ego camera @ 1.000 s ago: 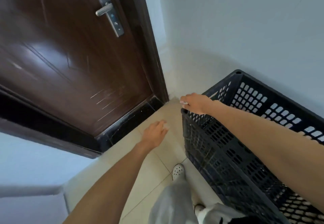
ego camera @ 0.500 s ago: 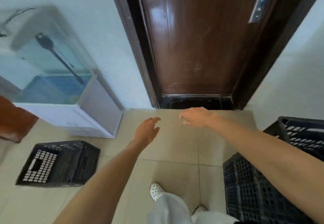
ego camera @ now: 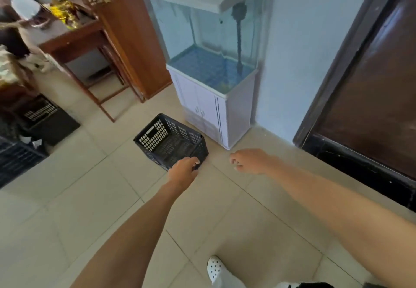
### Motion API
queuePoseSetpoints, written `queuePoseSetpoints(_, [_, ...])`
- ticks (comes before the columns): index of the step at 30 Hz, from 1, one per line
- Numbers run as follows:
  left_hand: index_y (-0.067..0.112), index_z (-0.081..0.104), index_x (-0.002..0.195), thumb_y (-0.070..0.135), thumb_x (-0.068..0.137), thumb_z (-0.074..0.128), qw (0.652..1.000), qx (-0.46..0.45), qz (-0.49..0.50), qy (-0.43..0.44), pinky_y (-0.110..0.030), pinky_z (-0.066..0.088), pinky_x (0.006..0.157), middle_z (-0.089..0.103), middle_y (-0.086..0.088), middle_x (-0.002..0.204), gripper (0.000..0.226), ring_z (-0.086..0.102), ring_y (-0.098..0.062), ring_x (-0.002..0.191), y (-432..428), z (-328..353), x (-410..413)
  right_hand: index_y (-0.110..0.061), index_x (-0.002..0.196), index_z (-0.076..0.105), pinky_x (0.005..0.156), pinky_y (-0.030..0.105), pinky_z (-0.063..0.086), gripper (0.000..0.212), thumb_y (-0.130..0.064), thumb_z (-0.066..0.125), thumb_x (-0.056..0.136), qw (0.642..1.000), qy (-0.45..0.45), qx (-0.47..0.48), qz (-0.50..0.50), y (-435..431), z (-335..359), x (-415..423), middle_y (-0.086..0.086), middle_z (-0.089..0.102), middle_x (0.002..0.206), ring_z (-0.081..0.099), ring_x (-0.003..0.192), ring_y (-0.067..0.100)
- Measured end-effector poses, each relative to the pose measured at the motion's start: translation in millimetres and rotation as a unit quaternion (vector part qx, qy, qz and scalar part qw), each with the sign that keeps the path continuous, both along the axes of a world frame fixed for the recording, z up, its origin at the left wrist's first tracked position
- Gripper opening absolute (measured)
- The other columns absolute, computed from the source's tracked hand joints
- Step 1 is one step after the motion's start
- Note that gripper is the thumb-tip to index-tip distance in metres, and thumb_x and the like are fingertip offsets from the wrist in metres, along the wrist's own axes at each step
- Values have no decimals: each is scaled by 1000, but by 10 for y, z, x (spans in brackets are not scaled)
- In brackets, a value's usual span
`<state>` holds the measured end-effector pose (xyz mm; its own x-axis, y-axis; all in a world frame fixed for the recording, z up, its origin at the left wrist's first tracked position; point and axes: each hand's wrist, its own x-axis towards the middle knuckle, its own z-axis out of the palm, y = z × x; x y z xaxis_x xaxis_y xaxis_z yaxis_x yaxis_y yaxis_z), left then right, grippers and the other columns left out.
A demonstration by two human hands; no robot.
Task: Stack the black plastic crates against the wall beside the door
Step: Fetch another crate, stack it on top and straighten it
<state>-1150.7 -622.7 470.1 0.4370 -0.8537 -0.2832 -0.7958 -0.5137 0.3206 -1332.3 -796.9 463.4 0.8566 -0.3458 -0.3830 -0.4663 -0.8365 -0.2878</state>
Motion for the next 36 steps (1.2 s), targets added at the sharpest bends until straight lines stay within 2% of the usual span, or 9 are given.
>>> queuePoseSetpoints(3, [17,59,126,20,94,57,999,2,32,-7,-36,45,95,62,-4,124,32,57,-24,115,300,-42,651,-15,114,55,76,32,44,22,-23,47,95,998,-4,-3,66,207,-23,779,6,63,110,60,95,23])
queuePoseSetpoints(6, [21,58,126,21,95,54,998,9,63,-11,-38,43,95,61,-2,126,31,56,-24,117,560,-99,1109,-14,122,52,71,29,38,27,-21,47,96,994,2,-4,110,363,-25,1358,6,59,111,49,85,16])
queuePoseSetpoints(10, [25,56,127,19,95,52,996,15,92,4,-39,45,96,60,1,127,33,56,-24,117,680,-216,1600,-15,128,47,80,35,44,31,-23,46,98,990,42,-5,138,378,-91,1920,7,58,112,52,89,20])
queuePoseSetpoints(14, [25,51,134,20,95,53,993,10,114,26,-41,45,99,62,0,125,39,56,-24,117,607,-405,2043,-16,129,44,81,38,48,32,-25,45,99,986,72,6,152,219,-302,2427,2,55,98,54,85,19])
queuePoseSetpoints(19, [29,48,135,21,95,53,987,32,149,47,-39,45,94,63,2,123,42,57,-22,117,346,-666,2729,-18,132,42,85,44,52,36,-26,46,98,985,97,80,121,-148,-671,3208,-2,62,105,61,91,20])
queuePoseSetpoints(21, [31,49,135,22,94,53,985,44,158,47,-38,46,93,63,4,122,41,57,-21,116,181,-755,3063,-20,133,41,83,43,53,36,-27,45,98,984,99,94,114,-361,-779,3569,-7,59,99,60,88,18])
queuePoseSetpoints(26, [32,48,135,22,94,53,974,52,205,81,-37,46,92,64,4,118,42,59,-21,111,-406,-881,3903,-22,133,40,78,38,52,35,-29,41,99,982,114,116,99,-1036,-978,4501,-2,65,114,61,88,16])
queuePoseSetpoints(32, [28,47,137,21,96,54,959,25,243,143,-40,49,94,67,-2,116,43,61,-23,107,-974,-1086,4794,-19,133,40,79,38,52,34,-28,41,100,978,135,138,78,-1685,-1224,5481,4,65,114,60,82,17])
queuePoseSetpoints(36, [27,51,133,23,96,52,958,69,235,148,-37,50,92,69,1,114,37,62,-22,106,-1037,-1458,5348,-22,133,41,66,31,49,34,-28,43,100,976,152,147,59,-1876,-1590,5989,-4,65,101,61,78,13])
